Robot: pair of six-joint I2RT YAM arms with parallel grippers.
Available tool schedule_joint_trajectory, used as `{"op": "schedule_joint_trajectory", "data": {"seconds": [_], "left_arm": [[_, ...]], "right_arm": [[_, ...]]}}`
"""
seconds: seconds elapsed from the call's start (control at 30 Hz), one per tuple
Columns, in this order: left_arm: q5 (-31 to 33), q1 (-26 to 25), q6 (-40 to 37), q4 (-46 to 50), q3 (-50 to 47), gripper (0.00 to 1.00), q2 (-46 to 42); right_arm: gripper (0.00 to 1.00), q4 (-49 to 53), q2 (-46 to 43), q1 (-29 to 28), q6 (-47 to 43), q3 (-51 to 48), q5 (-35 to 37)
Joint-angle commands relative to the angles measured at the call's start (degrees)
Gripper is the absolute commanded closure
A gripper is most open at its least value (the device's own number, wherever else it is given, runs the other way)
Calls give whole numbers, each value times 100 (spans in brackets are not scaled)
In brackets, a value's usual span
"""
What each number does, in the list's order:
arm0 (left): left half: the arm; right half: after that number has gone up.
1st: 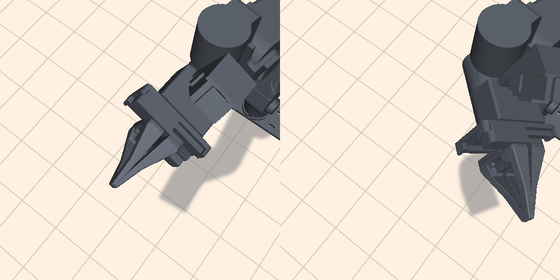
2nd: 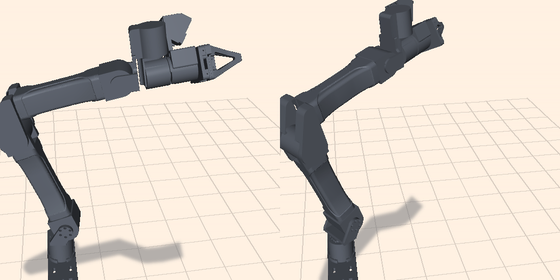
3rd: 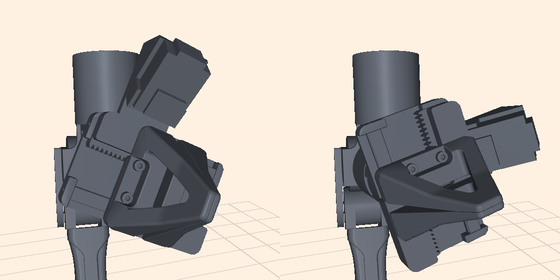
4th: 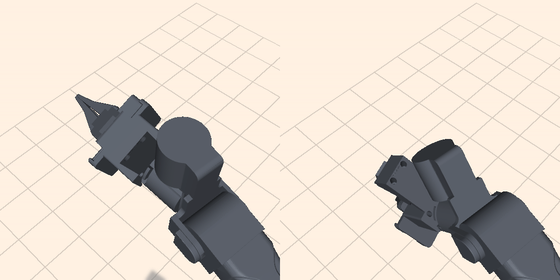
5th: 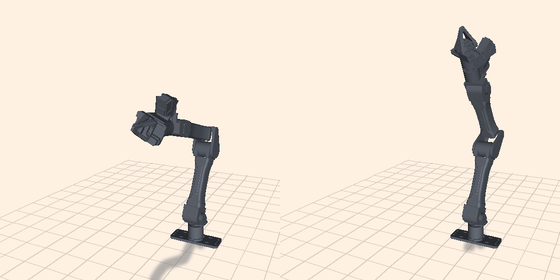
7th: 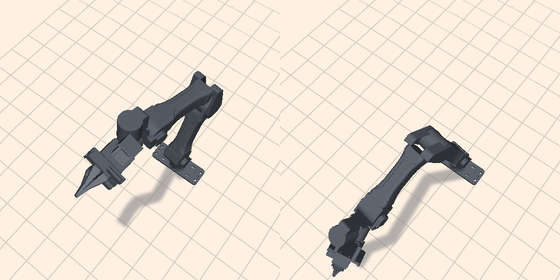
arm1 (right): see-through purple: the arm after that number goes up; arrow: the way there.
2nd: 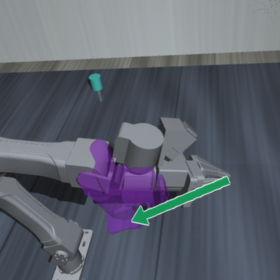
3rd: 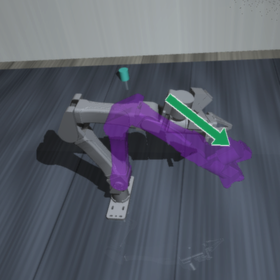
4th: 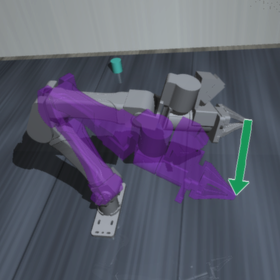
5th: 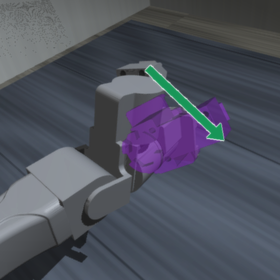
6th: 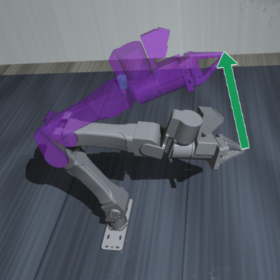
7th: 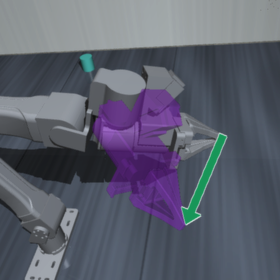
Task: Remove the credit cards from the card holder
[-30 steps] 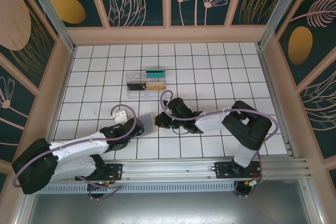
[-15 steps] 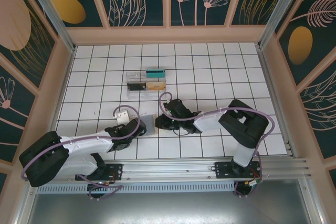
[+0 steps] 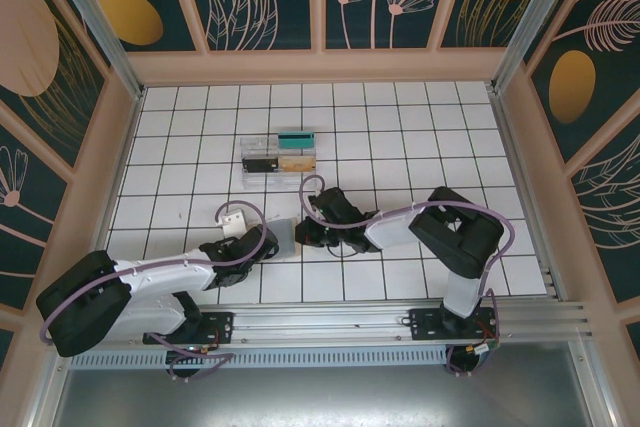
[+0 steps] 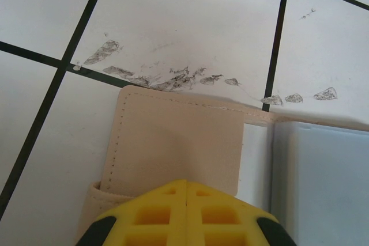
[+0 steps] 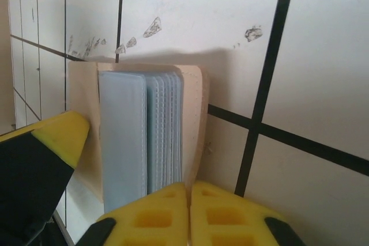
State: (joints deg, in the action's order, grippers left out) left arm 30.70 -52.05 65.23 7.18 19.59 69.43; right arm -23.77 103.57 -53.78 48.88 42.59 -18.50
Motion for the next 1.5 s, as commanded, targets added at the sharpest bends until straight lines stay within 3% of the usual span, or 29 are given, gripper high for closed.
{"op": "schedule_joint_trajectory", "data": {"seconds": [0.0,0.17,0.2,0.3,0.47,0.53,0.93,1.3,1.4,1.47], "left_arm": [[-379,20,5,29,-153,100,54],[-565,20,-263,-275,-114,100,-308],[-606,22,-339,-353,-89,95,-436],[-665,20,-591,-511,24,55,-900],[-742,20,-1036,-718,312,11,-1477],[-788,20,-1138,-755,418,1,-1520],[-1267,24,-1106,-1225,296,1,-1335],[-1341,22,-1117,-1399,253,2,-1300],[-1513,23,-1116,-1605,282,10,-1133],[-1653,24,-1108,-1780,290,22,-1002]], "right_arm": [[100,-254,-67,-10,-35,-37,-142],[100,143,-835,93,-147,-239,283],[100,305,-999,117,-210,-250,391],[100,973,-1570,215,-396,-236,716],[100,2346,-2240,317,-570,48,1262],[100,2735,-2280,298,-664,259,1371],[100,3073,-1559,154,-855,1128,1281],[100,2941,-2196,449,-868,426,1257],[100,2907,-2309,538,-881,275,1205],[100,2868,-2358,592,-903,170,1191]]}}
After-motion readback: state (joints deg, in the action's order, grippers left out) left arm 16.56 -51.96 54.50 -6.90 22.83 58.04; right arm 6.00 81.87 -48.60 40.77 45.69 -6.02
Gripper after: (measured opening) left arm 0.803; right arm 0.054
